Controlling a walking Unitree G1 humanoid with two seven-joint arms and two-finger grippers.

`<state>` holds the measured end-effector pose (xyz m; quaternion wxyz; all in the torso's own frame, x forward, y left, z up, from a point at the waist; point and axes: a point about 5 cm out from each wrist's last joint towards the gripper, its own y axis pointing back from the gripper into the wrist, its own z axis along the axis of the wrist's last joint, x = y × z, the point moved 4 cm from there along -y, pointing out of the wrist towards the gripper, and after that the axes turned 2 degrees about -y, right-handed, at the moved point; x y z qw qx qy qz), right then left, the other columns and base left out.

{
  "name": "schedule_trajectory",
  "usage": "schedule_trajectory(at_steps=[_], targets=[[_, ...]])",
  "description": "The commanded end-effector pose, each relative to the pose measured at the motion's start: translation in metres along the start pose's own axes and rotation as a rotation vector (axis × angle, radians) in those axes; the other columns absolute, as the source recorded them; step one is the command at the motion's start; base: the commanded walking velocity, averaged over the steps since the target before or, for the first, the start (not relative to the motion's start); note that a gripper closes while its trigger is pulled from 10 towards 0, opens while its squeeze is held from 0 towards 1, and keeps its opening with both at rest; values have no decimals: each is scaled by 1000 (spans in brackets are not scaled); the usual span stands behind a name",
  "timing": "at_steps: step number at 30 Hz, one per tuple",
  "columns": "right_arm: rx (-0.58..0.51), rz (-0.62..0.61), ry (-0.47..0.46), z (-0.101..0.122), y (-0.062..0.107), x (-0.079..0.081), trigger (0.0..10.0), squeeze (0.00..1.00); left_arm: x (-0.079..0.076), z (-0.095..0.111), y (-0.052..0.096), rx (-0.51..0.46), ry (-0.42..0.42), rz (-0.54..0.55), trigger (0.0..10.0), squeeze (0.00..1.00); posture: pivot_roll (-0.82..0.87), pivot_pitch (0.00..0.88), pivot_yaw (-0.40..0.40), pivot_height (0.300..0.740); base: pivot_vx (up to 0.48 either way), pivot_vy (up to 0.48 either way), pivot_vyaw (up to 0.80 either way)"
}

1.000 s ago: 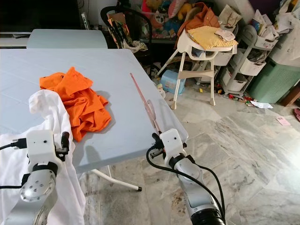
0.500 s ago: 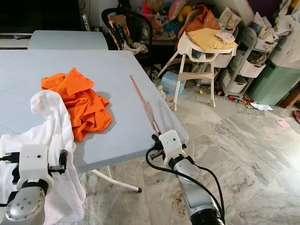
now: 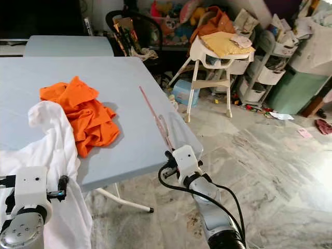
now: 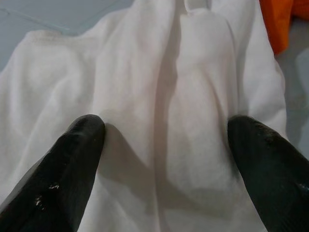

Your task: Hang hanger

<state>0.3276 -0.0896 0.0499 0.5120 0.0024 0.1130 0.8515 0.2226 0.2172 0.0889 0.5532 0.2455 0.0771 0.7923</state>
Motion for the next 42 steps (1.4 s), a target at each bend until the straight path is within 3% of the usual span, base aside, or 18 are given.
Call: schedule_trajectory(at_steps=[1,2,4,5,14,19,20,22,23,24,42], targets=[[87,5,-17,-21,4,1,10000,0,-3,-1,-6,-6,12,7,9882,0,129,0,-104,740,0,0,0],[87,4,-18,-21,4,1,10000,0,-5,-1,-9,-8,19,0,3490,0,128,0,-103,740,0,0,0],[87,3,-19,-21,4,1,10000,0,-7,-2,-10,-10,23,-5,3490,0,128,0,-103,740,0,0,0],[87,3,-19,-21,4,1,10000,0,-8,-2,-11,-12,24,-9,0,0,125,0,-101,740,0,0,0],[88,-4,-23,-22,4,1,10000,0,-2,-22,-28,46,39,55,0,0,119,0,-90,740,0,0,0],[92,-1,-26,-23,4,2,10000,0,12,-10,-40,-6,22,140,0,0,116,0,-88,740,0,0,0],[93,0,-27,-23,4,2,10000,0,14,-10,-41,-4,21,155,3569,0,116,0,-88,740,0,0,0],[93,0,-27,-23,4,3,10000,0,15,-8,-43,-8,25,157,3569,0,116,0,-88,740,0,0,0],[93,1,-27,-23,4,3,10000,0,13,-3,-45,-39,43,134,4941,0,116,0,-88,740,0,0,0],[94,0,-29,-24,4,3,10000,0,13,0,-47,-52,54,121,10000,0,111,0,-82,740,0,0,0],[92,-3,-43,-24,5,4,10000,0,11,9,-56,-98,74,114,10000,0,101,0,-66,740,187,185,0]])
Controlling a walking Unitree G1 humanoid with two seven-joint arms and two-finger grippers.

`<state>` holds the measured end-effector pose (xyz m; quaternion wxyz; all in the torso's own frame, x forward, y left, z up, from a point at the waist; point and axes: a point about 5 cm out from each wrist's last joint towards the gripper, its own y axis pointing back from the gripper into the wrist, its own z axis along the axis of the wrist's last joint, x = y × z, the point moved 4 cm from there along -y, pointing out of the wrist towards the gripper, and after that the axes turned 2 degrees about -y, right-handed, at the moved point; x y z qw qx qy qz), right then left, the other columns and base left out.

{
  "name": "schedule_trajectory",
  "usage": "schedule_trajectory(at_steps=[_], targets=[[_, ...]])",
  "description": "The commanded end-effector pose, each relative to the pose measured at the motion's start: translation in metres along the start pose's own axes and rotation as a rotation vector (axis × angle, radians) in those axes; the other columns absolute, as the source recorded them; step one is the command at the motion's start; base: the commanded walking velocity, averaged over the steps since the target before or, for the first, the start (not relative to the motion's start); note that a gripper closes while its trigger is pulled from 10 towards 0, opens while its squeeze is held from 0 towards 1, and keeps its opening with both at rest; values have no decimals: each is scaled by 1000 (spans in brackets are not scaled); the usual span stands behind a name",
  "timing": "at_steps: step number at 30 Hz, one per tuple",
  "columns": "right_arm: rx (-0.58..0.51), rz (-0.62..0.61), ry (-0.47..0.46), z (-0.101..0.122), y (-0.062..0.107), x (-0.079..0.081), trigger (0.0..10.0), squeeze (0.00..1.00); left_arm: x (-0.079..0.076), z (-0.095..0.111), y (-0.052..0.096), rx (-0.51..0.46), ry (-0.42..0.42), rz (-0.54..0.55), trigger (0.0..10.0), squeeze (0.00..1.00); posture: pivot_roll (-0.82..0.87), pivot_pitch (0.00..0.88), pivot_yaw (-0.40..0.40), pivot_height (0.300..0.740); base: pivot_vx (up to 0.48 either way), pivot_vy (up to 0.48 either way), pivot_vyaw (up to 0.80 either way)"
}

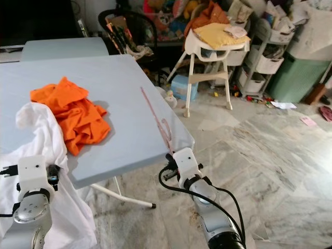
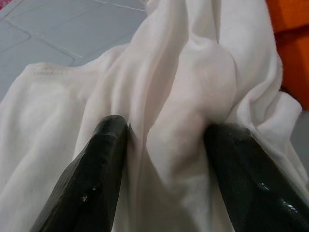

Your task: Hang hanger

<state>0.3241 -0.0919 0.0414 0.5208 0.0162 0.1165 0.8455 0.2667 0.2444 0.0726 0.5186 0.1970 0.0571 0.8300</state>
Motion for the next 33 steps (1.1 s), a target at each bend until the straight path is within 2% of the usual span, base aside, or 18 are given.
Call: schedule_trajectory(at_steps=[1,4,7,18,27,33], targets=[[73,24,-25,-16,2,5,10000,0,2,6,-3,-24,-6,18,10000,0,101,0,-65,740,240,289,0],[53,93,-38,-14,4,15,10000,0,8,3,-5,-6,-47,67,10000,0,103,0,-66,740,0,97,0],[48,102,-43,-12,5,17,10000,0,8,0,-6,10,-68,86,10000,0,103,0,-66,740,0,0,0],[46,76,-66,-11,2,15,10000,0,3,-8,-8,34,-94,59,10000,0,107,0,-50,740,0,0,0],[13,4,-139,-7,-3,12,10000,0,0,3,-16,-8,-171,15,10000,0,124,0,-1,740,0,0,0],[7,-25,-153,-7,-4,11,10000,0,2,6,-19,-12,-188,9,10000,0,119,0,25,740,0,0,0]])
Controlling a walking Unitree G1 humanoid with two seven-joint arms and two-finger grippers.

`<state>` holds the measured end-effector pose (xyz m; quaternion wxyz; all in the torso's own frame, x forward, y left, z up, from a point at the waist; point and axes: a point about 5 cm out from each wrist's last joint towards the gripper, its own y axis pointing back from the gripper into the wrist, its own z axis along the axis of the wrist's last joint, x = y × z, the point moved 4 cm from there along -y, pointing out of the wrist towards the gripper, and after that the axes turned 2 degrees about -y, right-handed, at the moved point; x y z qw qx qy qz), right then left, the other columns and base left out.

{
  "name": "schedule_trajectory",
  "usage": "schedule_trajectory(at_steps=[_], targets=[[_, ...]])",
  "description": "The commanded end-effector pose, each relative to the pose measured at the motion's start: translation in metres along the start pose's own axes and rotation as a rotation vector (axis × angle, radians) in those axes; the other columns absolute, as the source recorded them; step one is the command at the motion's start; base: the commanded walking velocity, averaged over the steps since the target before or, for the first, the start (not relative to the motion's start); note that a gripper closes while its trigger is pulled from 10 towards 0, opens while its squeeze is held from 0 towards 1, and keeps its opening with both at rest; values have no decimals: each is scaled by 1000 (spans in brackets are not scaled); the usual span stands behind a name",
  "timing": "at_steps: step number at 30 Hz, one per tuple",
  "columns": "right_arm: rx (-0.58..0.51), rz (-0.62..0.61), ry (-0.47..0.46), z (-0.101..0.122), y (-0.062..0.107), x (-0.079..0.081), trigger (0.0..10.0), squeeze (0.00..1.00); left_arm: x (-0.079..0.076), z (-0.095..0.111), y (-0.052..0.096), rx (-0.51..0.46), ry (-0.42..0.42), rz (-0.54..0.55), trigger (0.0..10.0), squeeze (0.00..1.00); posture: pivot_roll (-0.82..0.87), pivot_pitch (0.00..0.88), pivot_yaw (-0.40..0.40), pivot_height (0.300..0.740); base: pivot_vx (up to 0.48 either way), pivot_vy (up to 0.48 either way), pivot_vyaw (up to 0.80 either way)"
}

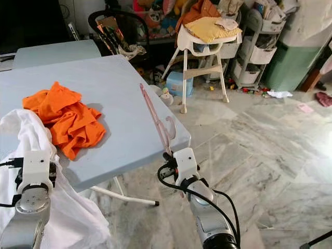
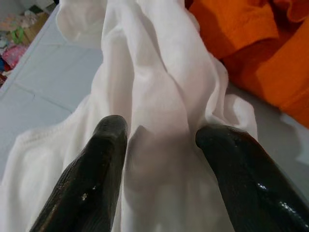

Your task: Hang hanger

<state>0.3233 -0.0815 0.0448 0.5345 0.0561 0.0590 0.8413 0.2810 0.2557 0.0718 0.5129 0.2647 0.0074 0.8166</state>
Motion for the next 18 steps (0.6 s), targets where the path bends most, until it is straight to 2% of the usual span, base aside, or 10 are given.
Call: schedule_trajectory(at_steps=[1,10,13,15,16,18], targets=[[61,-14,-21,-13,0,0,10000,0,-2,2,-2,-4,-21,-14,10000,0,118,0,25,740,0,0,0],[68,-24,0,-15,4,-8,10000,0,7,7,8,12,66,67,10000,0,108,0,9,740,0,0,0],[68,-23,7,-14,3,-10,10000,0,3,3,16,39,143,63,10000,0,109,0,2,740,0,0,0],[69,-22,9,-14,3,-10,10000,0,2,3,18,36,152,52,10000,0,110,0,-1,740,0,0,0],[72,-15,21,-13,1,-10,10000,0,0,3,23,40,200,42,10000,1000,114,0,-6,740,0,0,0],[72,-11,26,-13,1,-9,10000,0,-1,4,24,36,206,33,10000,1000,116,0,-7,740,0,0,0]])
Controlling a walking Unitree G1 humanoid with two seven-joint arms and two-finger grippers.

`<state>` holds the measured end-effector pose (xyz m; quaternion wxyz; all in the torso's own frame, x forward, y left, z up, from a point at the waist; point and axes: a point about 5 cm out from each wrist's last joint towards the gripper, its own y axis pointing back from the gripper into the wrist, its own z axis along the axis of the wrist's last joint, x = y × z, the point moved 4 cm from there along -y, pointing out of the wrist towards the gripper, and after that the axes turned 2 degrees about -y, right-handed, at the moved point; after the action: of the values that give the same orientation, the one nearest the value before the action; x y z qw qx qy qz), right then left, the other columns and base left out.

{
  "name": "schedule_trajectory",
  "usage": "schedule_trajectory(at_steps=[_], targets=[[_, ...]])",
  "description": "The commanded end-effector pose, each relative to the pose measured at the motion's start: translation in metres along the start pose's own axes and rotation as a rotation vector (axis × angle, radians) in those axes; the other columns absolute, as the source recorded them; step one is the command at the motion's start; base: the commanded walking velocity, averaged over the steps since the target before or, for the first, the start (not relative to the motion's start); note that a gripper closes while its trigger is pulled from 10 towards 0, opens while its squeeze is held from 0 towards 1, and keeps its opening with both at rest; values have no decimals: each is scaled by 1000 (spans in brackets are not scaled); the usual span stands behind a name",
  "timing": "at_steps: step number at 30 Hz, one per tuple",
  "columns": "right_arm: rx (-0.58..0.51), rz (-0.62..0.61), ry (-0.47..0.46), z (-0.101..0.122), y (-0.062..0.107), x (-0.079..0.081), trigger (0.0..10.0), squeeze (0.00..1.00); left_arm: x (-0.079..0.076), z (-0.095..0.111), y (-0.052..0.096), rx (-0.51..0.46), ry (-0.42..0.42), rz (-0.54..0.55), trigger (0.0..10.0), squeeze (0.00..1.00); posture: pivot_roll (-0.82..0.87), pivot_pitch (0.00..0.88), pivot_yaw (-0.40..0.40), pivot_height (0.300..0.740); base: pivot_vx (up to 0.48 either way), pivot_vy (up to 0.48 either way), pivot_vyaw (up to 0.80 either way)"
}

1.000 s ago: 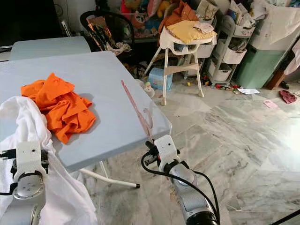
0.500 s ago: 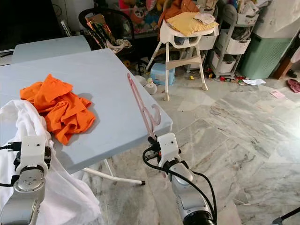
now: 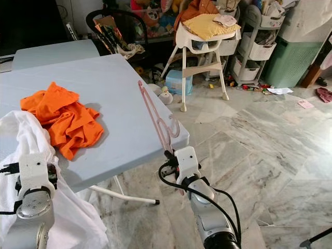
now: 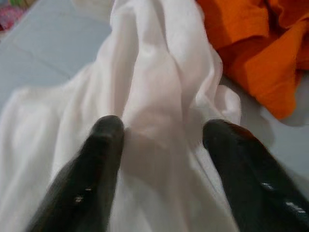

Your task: Hang hanger

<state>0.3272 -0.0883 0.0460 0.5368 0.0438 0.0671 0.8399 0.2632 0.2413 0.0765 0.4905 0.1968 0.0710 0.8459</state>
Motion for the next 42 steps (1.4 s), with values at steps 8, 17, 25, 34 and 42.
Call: schedule_trajectory(at_steps=[8,17,25,34,42], targets=[[77,6,-2,-16,2,1,10000,0,14,5,2,-9,7,55,10000,1000,118,0,-10,740,0,0,0],[84,3,10,-18,3,-1,10000,0,21,9,8,-18,37,55,10000,1000,110,0,-14,740,0,0,0],[88,7,20,-18,3,-2,10000,0,23,-7,9,50,52,66,10000,1000,110,0,-21,740,0,0,0],[93,10,26,-18,3,-1,10000,0,6,-30,8,108,-35,-29,8824,0,106,0,-20,740,0,0,0],[97,10,34,-19,3,-2,10000,0,10,-45,4,139,-35,-22,0,0,101,0,-26,740,0,0,0]])
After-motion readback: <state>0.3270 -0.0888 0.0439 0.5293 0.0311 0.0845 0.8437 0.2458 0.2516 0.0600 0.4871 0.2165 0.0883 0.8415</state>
